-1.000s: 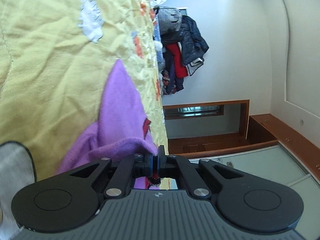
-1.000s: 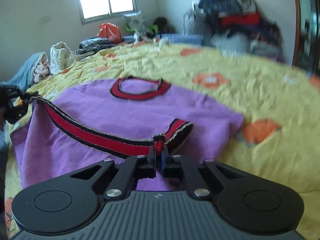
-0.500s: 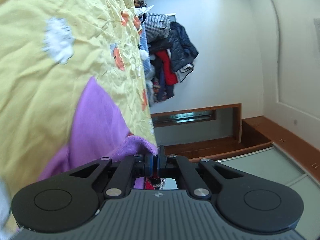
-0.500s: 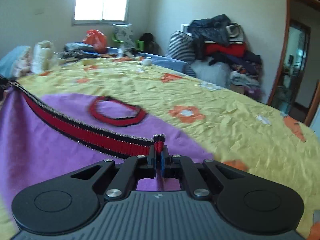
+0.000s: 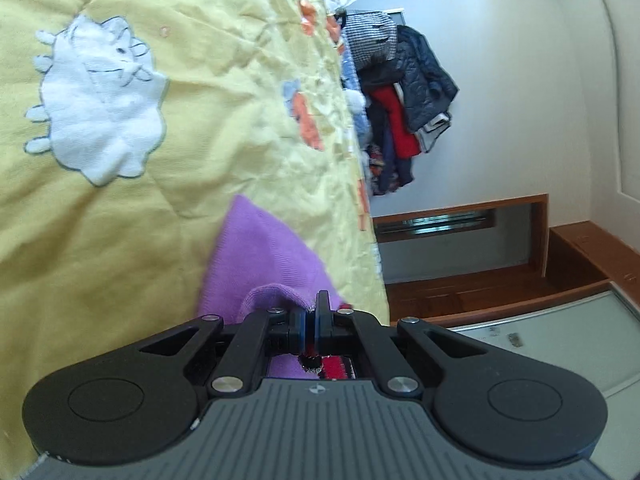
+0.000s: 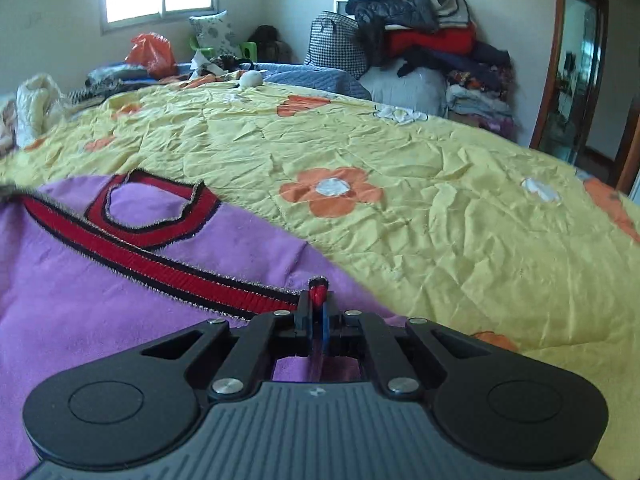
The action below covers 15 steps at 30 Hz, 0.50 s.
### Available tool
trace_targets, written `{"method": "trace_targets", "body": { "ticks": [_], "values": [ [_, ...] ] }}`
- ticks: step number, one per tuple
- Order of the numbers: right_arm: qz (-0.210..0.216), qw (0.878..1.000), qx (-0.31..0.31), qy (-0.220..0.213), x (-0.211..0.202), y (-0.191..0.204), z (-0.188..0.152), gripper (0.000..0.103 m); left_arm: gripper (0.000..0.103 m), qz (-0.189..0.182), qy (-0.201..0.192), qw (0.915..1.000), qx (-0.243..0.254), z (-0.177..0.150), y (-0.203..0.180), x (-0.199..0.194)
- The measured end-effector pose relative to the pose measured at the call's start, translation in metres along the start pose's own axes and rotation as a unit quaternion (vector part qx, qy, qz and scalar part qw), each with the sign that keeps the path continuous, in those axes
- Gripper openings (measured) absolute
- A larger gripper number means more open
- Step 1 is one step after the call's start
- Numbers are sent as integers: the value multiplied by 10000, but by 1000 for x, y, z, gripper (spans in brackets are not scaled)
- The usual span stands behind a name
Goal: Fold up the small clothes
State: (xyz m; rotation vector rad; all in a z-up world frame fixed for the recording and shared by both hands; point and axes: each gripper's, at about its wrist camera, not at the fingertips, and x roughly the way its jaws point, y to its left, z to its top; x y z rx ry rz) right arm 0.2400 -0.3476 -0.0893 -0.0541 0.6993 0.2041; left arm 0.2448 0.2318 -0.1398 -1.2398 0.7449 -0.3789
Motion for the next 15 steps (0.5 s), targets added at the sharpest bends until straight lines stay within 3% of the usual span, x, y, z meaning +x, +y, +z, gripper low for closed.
{"method": "trace_targets", "body": {
  "ticks": [1, 2, 3, 4, 5, 6, 8, 10, 13, 15],
  "values": [
    [-39, 10000, -30, 3, 2, 1, -1, 8, 4, -21, 16, 10000, -95, 3, 5, 2],
    [-183, 9998, 8, -63, 0, 0, -1, 21, 15, 32, 19, 9997, -237, 7, 11, 3],
    [-335, 9994, 84, -45, -2, 0, 0, 44, 28, 4, -88, 9993, -350, 12, 14, -1],
    [-413, 9990, 149, -63, -8, -1, 0, 54, 35, -93, -316, 9988, -374, 17, 15, -9],
    [-464, 9986, 183, -186, -18, 0, 1, 62, 57, -80, -530, 9979, -361, 23, 12, -20],
    [-448, 9982, 190, -356, -31, 2, 1, 62, 70, -91, -692, 9971, -306, 28, 6, -31],
    [-127, 9973, 210, -687, -57, 11, 0, 62, 68, -293, -828, 9961, 57, 29, -15, -54],
    [165, 9961, 281, -817, -69, 27, 0, 62, 68, -383, -629, 9958, 538, 16, -40, -61],
    [585, 9959, 438, -540, -49, 53, 7, 62, 68, -94, 88, 9952, 973, -23, -61, -33],
    [699, 9962, 415, -311, -28, 74, 12, 62, 68, 242, 404, 9890, 1401, -51, -67, -3]
  ]
}}
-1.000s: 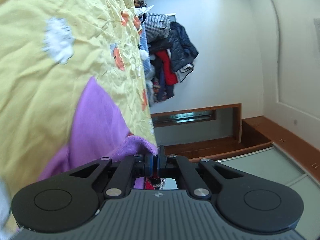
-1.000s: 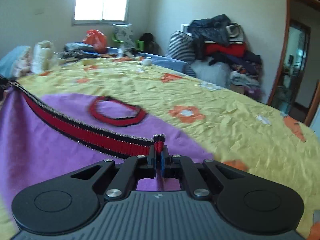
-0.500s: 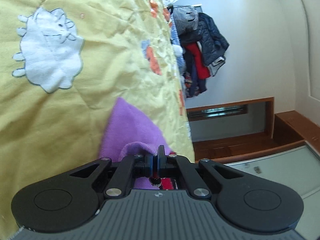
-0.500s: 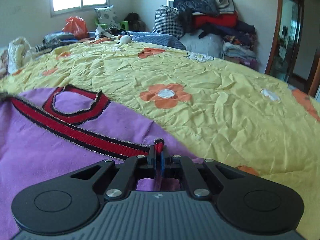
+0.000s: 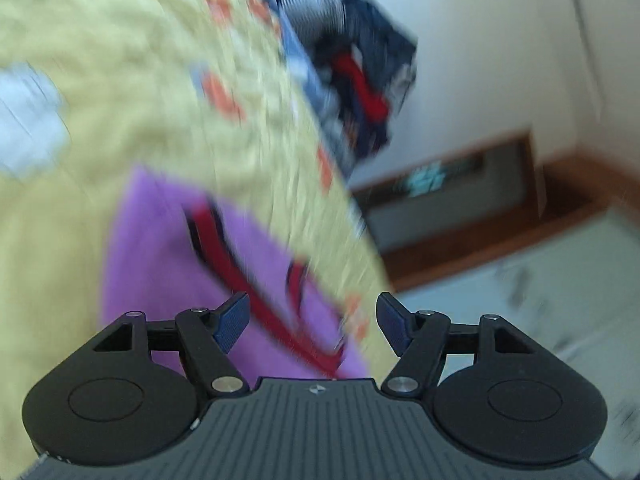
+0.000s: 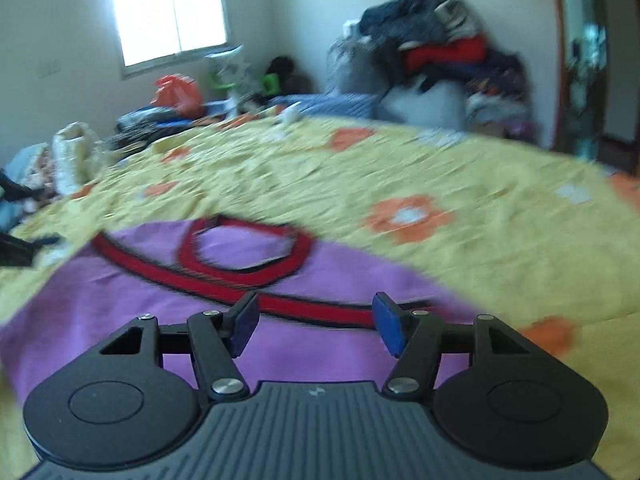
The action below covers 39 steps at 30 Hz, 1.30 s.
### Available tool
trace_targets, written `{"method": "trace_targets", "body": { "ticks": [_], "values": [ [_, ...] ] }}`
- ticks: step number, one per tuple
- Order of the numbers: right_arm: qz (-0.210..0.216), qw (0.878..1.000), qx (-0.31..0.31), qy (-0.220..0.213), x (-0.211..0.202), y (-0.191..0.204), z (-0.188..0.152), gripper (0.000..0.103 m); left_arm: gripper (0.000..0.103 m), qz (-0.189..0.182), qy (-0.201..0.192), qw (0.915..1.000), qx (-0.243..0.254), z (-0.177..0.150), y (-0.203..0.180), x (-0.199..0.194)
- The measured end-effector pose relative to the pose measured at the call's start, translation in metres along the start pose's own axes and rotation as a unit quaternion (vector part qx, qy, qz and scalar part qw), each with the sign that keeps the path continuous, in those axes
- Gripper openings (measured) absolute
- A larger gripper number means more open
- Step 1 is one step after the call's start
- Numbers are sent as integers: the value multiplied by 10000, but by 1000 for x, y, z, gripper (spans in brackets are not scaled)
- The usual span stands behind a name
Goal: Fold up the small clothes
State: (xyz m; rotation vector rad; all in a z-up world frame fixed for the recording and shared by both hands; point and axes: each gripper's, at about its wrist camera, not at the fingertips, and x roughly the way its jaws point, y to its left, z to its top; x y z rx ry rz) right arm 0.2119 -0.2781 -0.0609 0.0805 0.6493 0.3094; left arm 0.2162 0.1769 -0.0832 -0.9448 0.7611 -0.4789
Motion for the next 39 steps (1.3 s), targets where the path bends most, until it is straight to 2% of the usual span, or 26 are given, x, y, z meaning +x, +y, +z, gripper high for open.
{"method": "trace_targets", "body": {
  "ticks": [2, 3, 5, 6, 7, 8, 9, 11, 12, 14, 15, 16, 17, 18, 21, 25, 27, 28, 29, 31, 32, 33, 34, 35, 37, 39],
  "values": [
    [-76, 9993, -34, 359, 25, 15, 0, 65, 67, 537, 179, 9964, 633, -16, -10, 28],
    [-133, 9986, -7, 507, 36, 19, -1, 68, 63, 858, 175, 9910, 1008, -23, -13, 38],
    [-278, 9982, -179, 492, 45, 23, -6, 75, 58, 1121, 78, 9814, 1555, -32, -16, 43],
    [-483, 9975, -249, 452, 46, 20, -8, 76, 43, 1304, 48, 9758, 1753, -33, -17, 41],
    [-578, 9974, -187, 392, 45, 12, -8, 77, 34, 1430, -13, 9745, 1730, -35, -11, 38],
    [-672, 9970, -151, 355, 44, 2, -9, 77, 15, 1467, -65, 9770, 1546, -31, -1, 35],
    [-895, 9954, -152, 315, 44, -8, -10, 77, 12, 1461, -109, 9802, 1334, -29, 13, 29],
    [-1046, 9937, 205, 349, 44, -30, -5, 80, 12, 1141, -243, 9880, 1009, -26, 32, 14],
    [-925, 9943, 397, 341, 42, -40, -3, 80, 12, 1255, -263, 9853, 1128, -29, 29, 8],
    [-1093, 9918, 580, 332, 30, -49, 1, 80, 10, 1602, -324, 9782, 1278, -34, 18, -7],
    [-1054, 9917, 684, 268, 19, -49, 2, 80, 12, 1610, -332, 9789, 1215, -36, 11, -17],
    [-954, 9921, 804, 165, 3, -48, 0, 82, 29, 1479, -366, 9808, 1219, -41, 3, -29],
    [-968, 9912, 899, 85, -11, -42, -3, 90, 58, 1375, -443, 9806, 1322, -46, -7, -40],
    [-1071, 9902, 893, 27, -24, -32, -7, 103, 73, 1315, -506, 9785, 1505, -54, -17, -50],
    [-1031, 9931, 533, -187, -45, 8, -27, 103, 74, 1041, -436, 9734, 1993, -82, -43, -56],
    [-673, 9975, 224, 29, -33, 52, -44, 103, 72, 1458, -49, 9573, 2498, -119, -48, -34],
    [-1013, 9941, -125, 370, -14, 61, -49, 103, 68, 1673, -67, 9549, 2453, -130, -34, -32],
    [-1246, 9906, -311, 465, -6, 58, -53, 103, 67, 1681, -136, 9521, 2549, -133, -31, -35],
    [-1280, 9906, -347, 336, -6, 49, -54, 103, 64, 1706, -168, 9499, 2615, -135, -28, -38],
    [-1221, 9915, 249, 382, -5, 15, -51, 103, 62, 1615, -222, 9565, 2419, -135, -20, -48],
    [-1364, 9895, 275, 387, -5, 8, -46, 103, 60, 1584, -233, 9577, 2390, -136, -17, -52],
    [-1525, 9869, 254, 459, -6, 5, -41, 103, 51, 1668, -242, 9546, 2457, -136, -17, -56],
    [-1432, 9879, 313, 508, -10, 3, -38, 103, 51, 1785, -257, 9528, 2442, -136, -18, -61],
    [-1377, 9882, 411, 529, -19, 4, -37, 103, 51, 1829, -241, 9554, 2305, -135, -19, -66],
    [-1239, 9901, 443, 487, -40, 13, -41, 103, 60, 1797, -247, 9615, 2063, -136, -22, -78],
    [-1076, 9922, 379, 497, -62, 29, -53, 103, 74, 1745, -382, 9555, 2346, -146, -34, -89]
  ]
}}
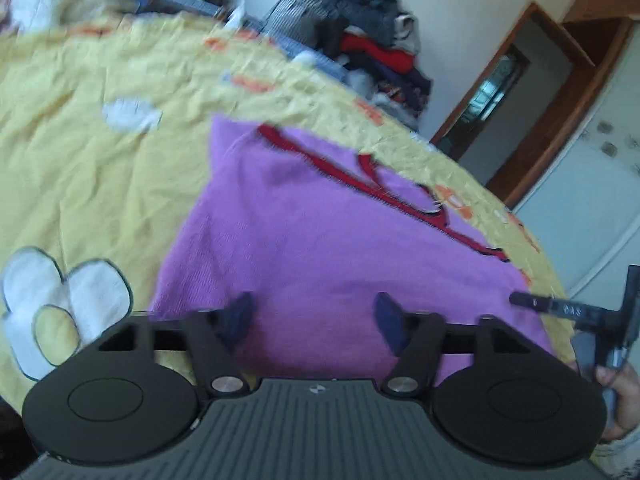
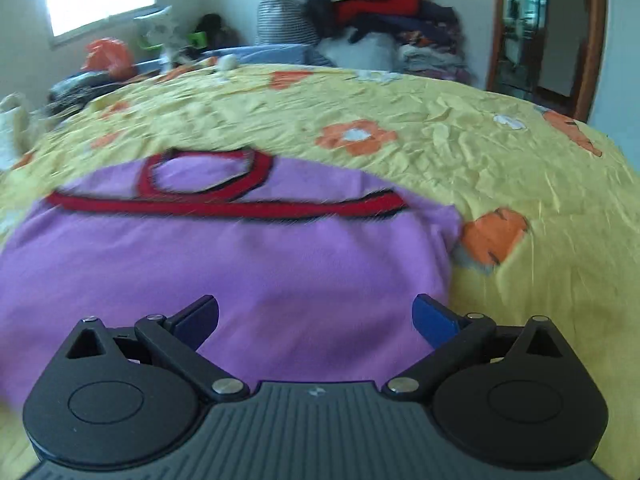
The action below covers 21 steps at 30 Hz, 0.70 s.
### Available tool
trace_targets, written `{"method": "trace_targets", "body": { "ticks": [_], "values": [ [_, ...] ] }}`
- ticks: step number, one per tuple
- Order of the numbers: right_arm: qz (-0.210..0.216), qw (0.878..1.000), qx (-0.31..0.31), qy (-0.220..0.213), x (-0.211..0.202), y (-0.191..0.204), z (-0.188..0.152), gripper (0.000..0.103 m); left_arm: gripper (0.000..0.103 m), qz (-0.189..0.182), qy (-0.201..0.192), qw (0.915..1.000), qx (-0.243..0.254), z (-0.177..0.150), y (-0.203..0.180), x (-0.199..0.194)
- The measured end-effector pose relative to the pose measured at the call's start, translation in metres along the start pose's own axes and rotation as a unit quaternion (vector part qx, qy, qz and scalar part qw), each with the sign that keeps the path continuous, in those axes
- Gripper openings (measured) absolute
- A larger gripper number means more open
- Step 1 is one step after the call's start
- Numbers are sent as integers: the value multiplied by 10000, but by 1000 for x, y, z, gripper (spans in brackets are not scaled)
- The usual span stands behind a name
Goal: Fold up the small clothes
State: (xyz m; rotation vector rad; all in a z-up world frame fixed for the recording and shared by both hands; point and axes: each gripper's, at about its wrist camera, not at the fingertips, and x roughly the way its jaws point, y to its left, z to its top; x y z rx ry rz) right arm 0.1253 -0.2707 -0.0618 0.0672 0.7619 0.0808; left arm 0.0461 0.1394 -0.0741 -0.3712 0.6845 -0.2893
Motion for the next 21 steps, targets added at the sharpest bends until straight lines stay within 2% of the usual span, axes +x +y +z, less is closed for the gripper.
{"method": "trace_targets", "body": {
  "ticks": [2, 4, 5, 6, 7, 8, 9, 10, 11, 13, 14, 15, 17, 19, 21],
  "values": [
    [42, 9998, -187, -7, -12, 13, -19, 103, 75, 140, 115, 9993, 339, -5, -13, -1],
    [-220, 9972, -631, 347, -11, 21, -38, 103, 71, 326, 375, 9984, 281, -14, -9, 8],
    [-347, 9956, -783, 371, -10, 18, -47, 103, 72, 338, 254, 9983, 394, -19, -8, 5],
    [-303, 9972, -666, 177, -14, 7, -52, 103, 72, 374, 242, 9975, 553, -21, -7, 2],
    [-331, 9983, -438, 179, -14, -7, -54, 103, 72, 466, 260, 9965, 644, -22, -7, -1],
    [-199, 9992, -224, 259, -15, -19, -51, 103, 72, 557, 300, 9959, 639, -21, -7, -5],
    [-277, 9990, -186, 300, -18, -23, -46, 103, 72, 583, 378, 9961, 553, -19, -7, -9],
    [-609, 9975, -141, 334, -19, -22, -39, 103, 72, 549, 466, 9964, 445, -15, -6, -12],
    [-699, 9973, -89, 227, -22, -21, -31, 103, 76, 445, 463, 9971, 402, -11, -9, -15],
    [-248, 9995, 69, -191, -25, -17, -15, 103, 84, 240, 198, 9982, 512, 3, -23, -17],
    [-139, 9990, 178, -381, -20, -12, -4, 103, 93, 143, 69, 9981, 599, 12, -33, -13],
    [-136, 9983, 224, -515, -11, -6, 6, 103, 98, 56, -16, 9980, 629, 23, -40, -4],
    [-260, 9982, -30, -540, 20, 7, 27, 103, 98, -24, -112, 9967, 806, 46, -56, 24],
    [-347, 9989, 60, -317, 52, 9, 46, 103, 94, 51, 36, 9955, 944, 70, -61, 65],
    [-339, 9992, 58, -211, 74, 6, 59, 103, 81, 252, 335, 9953, 870, 88, -53, 108]
  ]
}}
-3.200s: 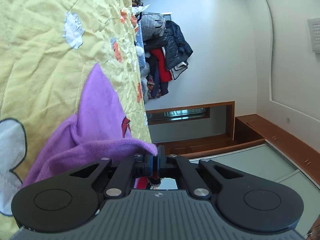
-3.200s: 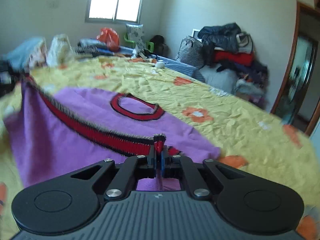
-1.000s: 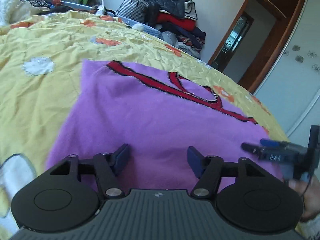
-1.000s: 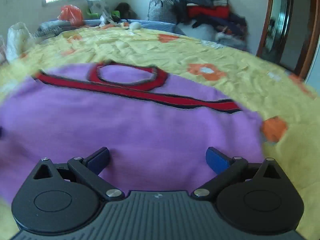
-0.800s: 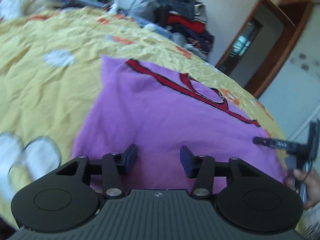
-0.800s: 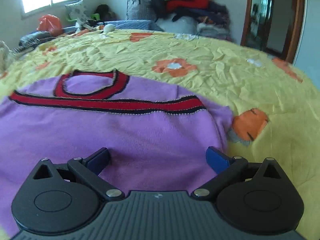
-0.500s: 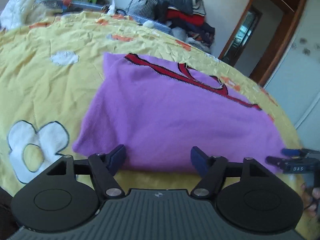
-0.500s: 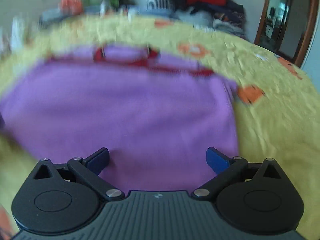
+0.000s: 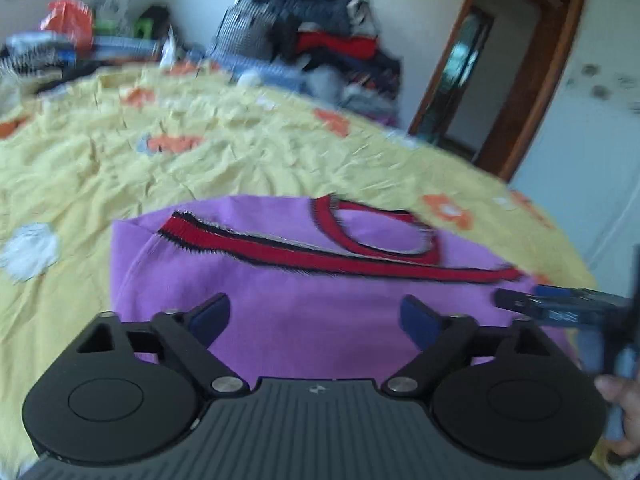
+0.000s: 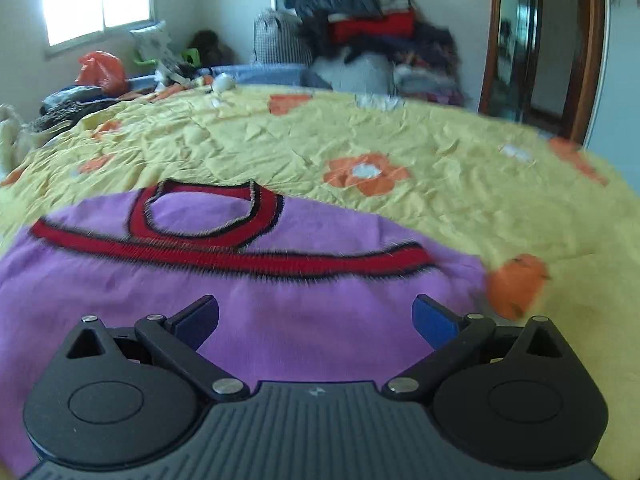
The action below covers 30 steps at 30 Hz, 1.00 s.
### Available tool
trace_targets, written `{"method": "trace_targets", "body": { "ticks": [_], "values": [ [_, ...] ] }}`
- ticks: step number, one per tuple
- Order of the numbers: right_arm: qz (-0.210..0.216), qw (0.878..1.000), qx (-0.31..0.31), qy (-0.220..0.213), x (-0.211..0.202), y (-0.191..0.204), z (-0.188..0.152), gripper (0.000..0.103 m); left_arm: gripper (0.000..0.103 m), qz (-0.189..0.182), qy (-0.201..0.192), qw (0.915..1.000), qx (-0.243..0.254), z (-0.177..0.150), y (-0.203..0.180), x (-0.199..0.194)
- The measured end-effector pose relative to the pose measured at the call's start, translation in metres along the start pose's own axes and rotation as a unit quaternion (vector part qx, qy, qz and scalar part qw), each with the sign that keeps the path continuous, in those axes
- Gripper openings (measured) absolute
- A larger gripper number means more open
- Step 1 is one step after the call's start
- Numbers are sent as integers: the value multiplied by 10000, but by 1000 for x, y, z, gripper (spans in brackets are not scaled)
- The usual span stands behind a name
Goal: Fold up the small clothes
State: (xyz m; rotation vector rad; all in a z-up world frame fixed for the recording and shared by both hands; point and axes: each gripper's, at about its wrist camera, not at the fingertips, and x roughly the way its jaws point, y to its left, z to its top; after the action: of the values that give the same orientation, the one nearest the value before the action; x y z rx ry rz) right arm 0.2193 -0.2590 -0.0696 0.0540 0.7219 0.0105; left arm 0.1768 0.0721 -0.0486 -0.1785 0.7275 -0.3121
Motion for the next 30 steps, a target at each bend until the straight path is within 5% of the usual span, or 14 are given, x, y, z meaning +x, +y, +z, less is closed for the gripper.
{"method": "trace_targets", "body": {
  "ticks": [2, 5, 7, 9, 11, 13, 14, 15, 17, 20, 23, 25, 28, 30],
  "values": [
    [-205, 9995, -124, 197, 16, -2, 3, 103, 64, 312, 411, 9986, -77, 7, 15, 35],
    [-236, 9985, 71, 481, 31, -25, -1, 103, 62, 282, 369, 9986, 241, 5, 28, 42],
    [-581, 9975, 23, 396, 32, -39, -2, 103, 44, 376, 313, 9987, 139, 2, 38, 37],
    [-382, 9981, 293, 398, 35, -54, -2, 103, 17, 448, 165, 9988, -129, -3, 56, 34],
    [-446, 9977, 187, 483, 31, -50, 1, 103, 12, 270, 223, 9967, -729, -3, 79, 27],
    [-440, 9985, 60, 305, 9, -38, -1, 103, 11, 502, 216, 9958, -733, -1, 74, 9],
    [-322, 9993, 27, 195, -5, -30, -4, 103, 32, 535, 115, 9965, -628, -2, 66, -3],
    [-192, 9997, -25, 162, -17, -21, -9, 103, 71, 522, 20, 9972, -539, -5, 56, -16],
    [-181, 9996, -178, 118, -36, -1, -24, 103, 102, 413, -305, 9981, -334, -16, 32, -41],
    [81, 9994, -179, 289, -46, 15, -48, 103, 100, 343, -93, 9994, 14, -37, -1, -49],
    [-221, 9980, -566, 190, -48, 14, -71, 103, 100, 587, 287, 9977, 202, -60, -14, -34],
    [39, 9998, -71, 176, -45, -13, -70, 103, 103, 778, 318, 9962, 230, -75, -12, -25],
    [-578, 9981, 71, 197, -52, -15, -55, 103, 103, 993, 402, 9938, 306, -77, -21, -25],
    [-318, 9993, 138, 173, -56, -11, -50, 103, 103, 1002, 361, 9941, 192, -73, -23, -30]
  ]
}}
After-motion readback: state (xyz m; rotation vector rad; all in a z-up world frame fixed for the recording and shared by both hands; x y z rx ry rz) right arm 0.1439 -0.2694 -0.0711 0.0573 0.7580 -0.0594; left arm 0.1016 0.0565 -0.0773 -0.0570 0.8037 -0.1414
